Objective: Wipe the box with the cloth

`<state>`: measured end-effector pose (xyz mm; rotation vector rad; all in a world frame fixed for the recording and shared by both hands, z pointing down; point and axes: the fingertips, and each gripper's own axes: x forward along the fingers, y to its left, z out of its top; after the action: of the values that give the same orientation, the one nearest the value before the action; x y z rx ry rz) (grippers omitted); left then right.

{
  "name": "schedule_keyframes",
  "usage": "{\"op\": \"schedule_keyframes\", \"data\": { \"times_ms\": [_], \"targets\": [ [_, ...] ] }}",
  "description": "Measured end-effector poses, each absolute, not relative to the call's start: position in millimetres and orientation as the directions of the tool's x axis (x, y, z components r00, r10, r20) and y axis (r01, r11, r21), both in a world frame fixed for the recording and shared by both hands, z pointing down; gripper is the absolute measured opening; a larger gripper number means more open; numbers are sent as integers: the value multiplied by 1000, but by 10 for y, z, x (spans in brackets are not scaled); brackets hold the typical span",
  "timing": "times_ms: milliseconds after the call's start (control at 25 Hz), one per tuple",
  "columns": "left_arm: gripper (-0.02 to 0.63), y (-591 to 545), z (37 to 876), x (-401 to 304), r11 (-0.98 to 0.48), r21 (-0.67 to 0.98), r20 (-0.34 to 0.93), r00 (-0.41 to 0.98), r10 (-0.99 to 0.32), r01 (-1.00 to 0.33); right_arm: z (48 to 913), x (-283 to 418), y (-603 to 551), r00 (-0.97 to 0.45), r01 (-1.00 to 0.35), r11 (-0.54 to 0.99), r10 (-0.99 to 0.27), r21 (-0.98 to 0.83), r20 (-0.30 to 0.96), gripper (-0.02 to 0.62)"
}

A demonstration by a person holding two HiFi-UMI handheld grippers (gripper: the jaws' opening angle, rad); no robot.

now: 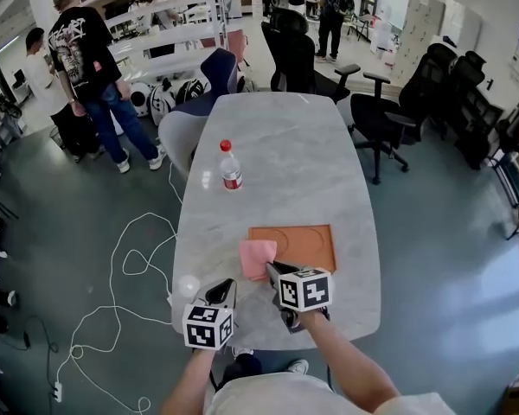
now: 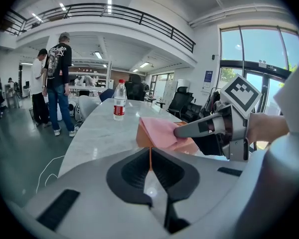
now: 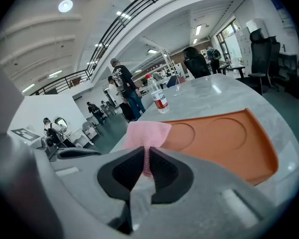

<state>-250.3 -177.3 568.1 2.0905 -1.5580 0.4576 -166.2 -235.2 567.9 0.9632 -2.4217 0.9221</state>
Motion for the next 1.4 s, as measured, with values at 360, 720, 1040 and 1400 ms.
{"op": "schedule_keyframes", "data": {
  "times_ms": [360, 720, 1040, 1400],
  "targets": [
    [15, -1690, 5653, -2567, -204, 171, 536, 265, -802, -964, 5920, -1775, -2199, -685, -720, 539, -450, -437, 573, 34],
    [15, -1743, 5613, -2450, -218, 169, 526, 275, -805, -961, 5985, -1462, -2196, -639, -759, 519, -482, -392, 600, 34],
    [15, -1794, 5632, -2228, -247, 170, 523, 300, -798, -954, 6024, -1081, -2226, -602, -794, 471, -521, -384, 605, 34],
    [15, -1819, 5633, -2032, -261, 179, 524, 316, -791, -949, 6026, -628, -2258, -553, -831, 424, -563, -360, 614, 34]
  ]
}}
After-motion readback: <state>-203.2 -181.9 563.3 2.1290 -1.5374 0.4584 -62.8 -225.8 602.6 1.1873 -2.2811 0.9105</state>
